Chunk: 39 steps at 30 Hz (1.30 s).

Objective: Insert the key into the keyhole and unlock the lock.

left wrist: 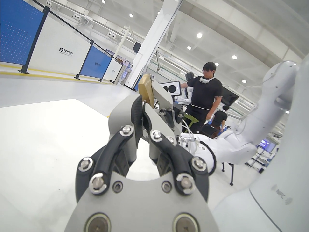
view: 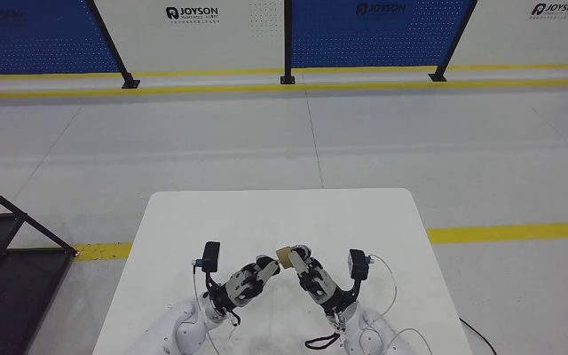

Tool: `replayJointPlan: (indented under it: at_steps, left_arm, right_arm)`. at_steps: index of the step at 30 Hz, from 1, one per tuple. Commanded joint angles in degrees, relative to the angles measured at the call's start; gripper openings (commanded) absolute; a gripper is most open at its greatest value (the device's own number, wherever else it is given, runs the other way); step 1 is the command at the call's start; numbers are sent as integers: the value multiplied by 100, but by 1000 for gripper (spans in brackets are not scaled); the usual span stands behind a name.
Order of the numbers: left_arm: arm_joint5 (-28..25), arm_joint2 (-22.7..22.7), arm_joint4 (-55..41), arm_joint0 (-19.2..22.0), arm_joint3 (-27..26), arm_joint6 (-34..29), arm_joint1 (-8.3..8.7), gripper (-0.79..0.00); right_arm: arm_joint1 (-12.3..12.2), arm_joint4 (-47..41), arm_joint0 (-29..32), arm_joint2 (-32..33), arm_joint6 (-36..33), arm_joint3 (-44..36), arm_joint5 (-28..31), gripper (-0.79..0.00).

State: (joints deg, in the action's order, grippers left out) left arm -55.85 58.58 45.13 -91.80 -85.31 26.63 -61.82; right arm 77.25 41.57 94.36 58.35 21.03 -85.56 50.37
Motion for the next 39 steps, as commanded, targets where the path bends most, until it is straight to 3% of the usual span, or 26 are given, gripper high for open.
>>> replayJointPlan:
  at_steps: [1,17,32,39]
  left_arm:
    - [82,23,178,-17,-9,151,-19,-785]
    - [1251,12,1840,-95,18,1504,-168,-785]
    - [2003,-159,2989,-4,234,2609,-249,-785]
    - [3097,-221,3633,6,327,3198,-302,-785]
  right_arm:
    - [-2,24,3,-2,-4,-3,-20,-785]
    - [-18,34,19,-10,-34,-20,-107,-785]
    - [-27,-68,19,-3,10,-17,-102,-785]
    - [-34,-90,19,-4,-26,-27,-100,-785]
